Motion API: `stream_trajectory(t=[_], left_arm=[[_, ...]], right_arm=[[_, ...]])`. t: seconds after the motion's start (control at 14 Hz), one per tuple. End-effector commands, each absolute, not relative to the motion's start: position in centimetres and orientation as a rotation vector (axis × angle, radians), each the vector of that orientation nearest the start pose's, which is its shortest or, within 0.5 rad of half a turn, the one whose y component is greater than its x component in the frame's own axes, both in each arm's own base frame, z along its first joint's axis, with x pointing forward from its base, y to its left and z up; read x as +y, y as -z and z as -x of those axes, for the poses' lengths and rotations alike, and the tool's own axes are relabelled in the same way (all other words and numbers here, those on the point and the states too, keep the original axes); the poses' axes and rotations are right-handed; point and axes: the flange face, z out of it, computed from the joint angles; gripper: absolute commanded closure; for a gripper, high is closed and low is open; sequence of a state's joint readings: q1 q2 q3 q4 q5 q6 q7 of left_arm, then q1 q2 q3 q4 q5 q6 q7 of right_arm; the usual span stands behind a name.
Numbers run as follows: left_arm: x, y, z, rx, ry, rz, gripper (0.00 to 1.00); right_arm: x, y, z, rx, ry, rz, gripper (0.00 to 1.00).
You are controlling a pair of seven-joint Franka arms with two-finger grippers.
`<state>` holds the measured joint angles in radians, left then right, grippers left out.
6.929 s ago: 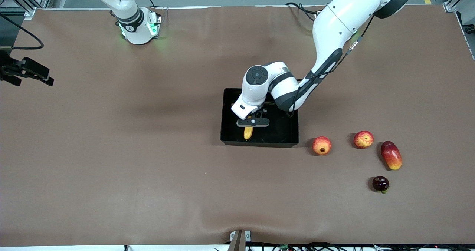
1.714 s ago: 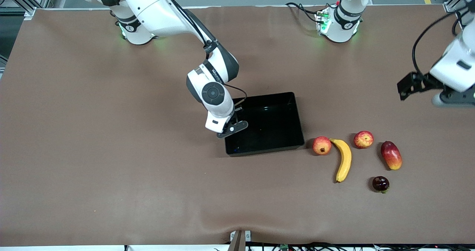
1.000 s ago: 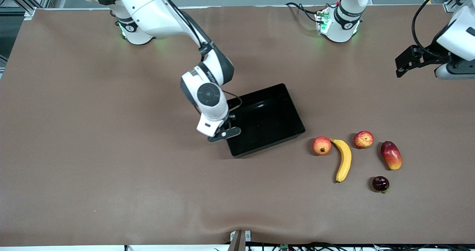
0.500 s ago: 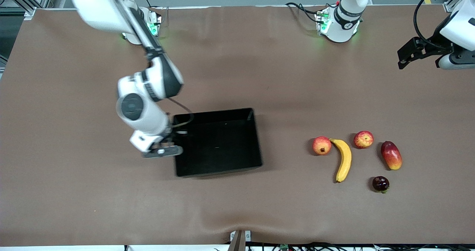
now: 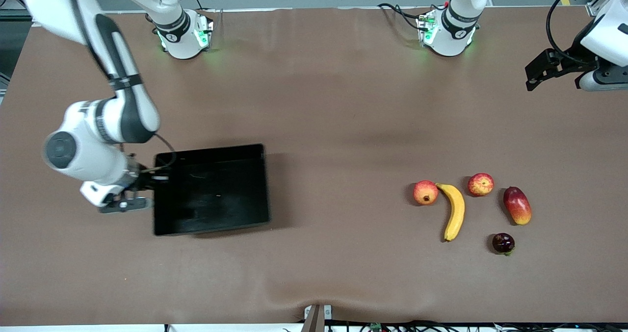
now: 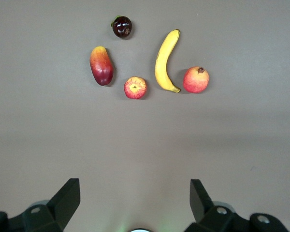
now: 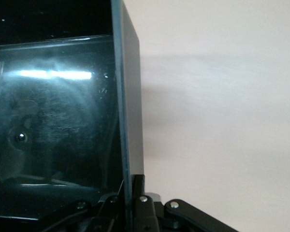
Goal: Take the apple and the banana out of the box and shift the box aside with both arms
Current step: 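Drag the black box with the right gripper toward the right arm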
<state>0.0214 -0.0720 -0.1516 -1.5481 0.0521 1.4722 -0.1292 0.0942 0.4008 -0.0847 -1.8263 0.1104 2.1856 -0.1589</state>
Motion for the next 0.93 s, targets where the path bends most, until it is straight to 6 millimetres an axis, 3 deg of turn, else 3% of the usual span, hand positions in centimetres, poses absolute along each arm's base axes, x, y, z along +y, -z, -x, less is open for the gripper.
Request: stream_trajectory(t=[0.0,0.36,0.57,0.86], left_arm=[[-5.6,-66.9,-51.3,-0.055,0.031,3.096,0.0],[-5.5,-66.8,-51.7,-0.057,0.05,3.098,0.0],[-5.6,-66.7,-51.8,-0.055,0.055,3.097,0.0],[-5.5,-66.6,-52.0,-0.056,0.062,3.097,0.0]], right_arm=[[-5.2,-31.5,-62.2,-0.126,-0.046,3.059,1.0],[-16.6,-29.8,-59.8,0.015,-0.056,3.037,1.0],[-22.9,-26.4,-58.3,0.059,0.004,3.02,1.0],[-27.5,-23.7,-57.1,0.052,0.136,3.015,1.0]])
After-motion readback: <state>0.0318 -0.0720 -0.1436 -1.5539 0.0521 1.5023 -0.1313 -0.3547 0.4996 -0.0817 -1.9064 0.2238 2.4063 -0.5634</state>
